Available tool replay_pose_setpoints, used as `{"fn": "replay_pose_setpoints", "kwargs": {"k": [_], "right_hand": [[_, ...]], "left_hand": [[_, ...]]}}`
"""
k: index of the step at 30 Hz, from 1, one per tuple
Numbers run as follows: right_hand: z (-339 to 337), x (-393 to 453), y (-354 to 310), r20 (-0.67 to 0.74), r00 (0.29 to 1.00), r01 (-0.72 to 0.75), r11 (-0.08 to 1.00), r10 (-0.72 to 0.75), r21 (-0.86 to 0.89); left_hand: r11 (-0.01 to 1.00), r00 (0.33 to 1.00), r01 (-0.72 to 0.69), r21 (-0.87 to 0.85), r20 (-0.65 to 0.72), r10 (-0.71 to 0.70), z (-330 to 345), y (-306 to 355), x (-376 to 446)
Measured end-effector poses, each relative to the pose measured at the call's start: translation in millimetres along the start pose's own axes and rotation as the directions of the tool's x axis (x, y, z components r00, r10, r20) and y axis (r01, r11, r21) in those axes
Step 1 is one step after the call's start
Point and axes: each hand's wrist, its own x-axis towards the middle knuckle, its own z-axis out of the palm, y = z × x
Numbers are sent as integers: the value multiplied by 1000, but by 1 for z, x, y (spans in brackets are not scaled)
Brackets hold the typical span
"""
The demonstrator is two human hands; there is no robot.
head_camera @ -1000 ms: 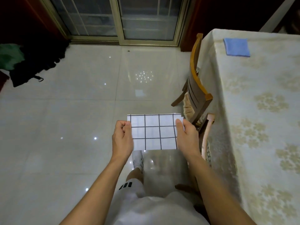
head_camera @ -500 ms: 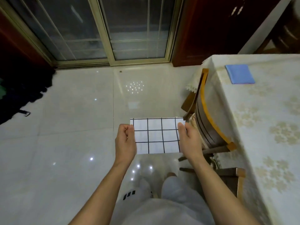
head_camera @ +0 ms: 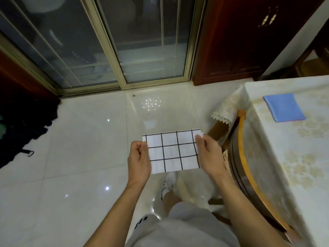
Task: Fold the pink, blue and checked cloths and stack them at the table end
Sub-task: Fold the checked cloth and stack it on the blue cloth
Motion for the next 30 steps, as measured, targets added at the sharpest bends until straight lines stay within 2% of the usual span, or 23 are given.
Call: {"fn": "replay_pose_setpoints", "kwargs": {"k": [11,14,20,25,30], "right_hand": [[-5,185,-30,-78,997,-2,999,4,33],[-18,215,-33,-114,993,2,999,3,42],[-41,264,-23,-207,972,-101,993,113,67],[-69,297,-11,-321,924,-186,977,210,104],[-98,336,4,-493,810,-281,948,317,148]], "left_hand": [[998,997,-66,7,42,65,87,75,161],[995,992,-99,2,84,99,112,93,186],[992,970,-118,36,218,107,168,121,237],[978,905,-207,21,384,183,225,147,272],[966,804,-257,42,564,190,303,175,312]]}}
